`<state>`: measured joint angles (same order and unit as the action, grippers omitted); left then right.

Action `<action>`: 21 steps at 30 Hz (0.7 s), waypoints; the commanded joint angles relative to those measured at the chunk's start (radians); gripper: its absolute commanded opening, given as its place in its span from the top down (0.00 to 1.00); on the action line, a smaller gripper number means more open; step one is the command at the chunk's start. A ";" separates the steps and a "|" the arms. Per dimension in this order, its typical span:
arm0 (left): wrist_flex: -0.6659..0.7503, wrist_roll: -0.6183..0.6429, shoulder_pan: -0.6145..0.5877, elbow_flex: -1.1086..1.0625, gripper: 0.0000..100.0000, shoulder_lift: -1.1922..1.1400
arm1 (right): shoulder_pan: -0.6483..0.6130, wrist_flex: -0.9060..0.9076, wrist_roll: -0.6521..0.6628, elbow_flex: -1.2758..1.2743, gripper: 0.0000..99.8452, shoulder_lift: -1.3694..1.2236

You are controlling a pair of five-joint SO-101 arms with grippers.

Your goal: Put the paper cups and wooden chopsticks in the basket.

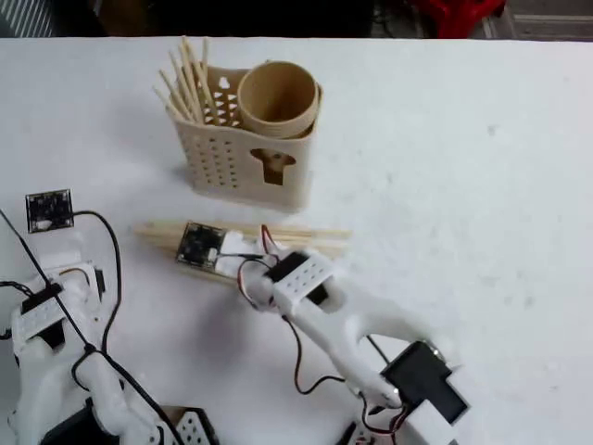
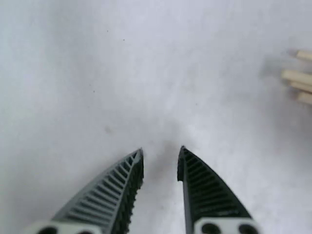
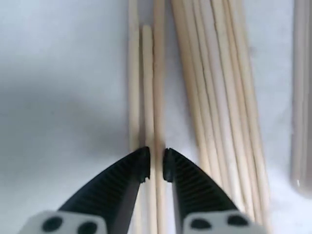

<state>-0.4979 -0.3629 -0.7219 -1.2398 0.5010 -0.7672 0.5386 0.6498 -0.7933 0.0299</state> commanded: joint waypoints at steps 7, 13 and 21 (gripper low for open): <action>0.023 0.008 0.016 0.005 0.87 0.001 | 0.004 0.145 -0.068 0.098 0.98 -0.004; 0.023 0.008 0.016 0.005 0.87 0.001 | 0.033 0.171 -0.069 0.098 0.98 0.051; 0.023 0.008 0.018 0.005 0.87 0.001 | 0.051 0.117 -0.071 0.057 0.98 0.097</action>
<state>-0.4979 -0.3629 -0.7219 -1.2398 0.5010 -0.7181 0.6843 0.5900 -0.7396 0.0944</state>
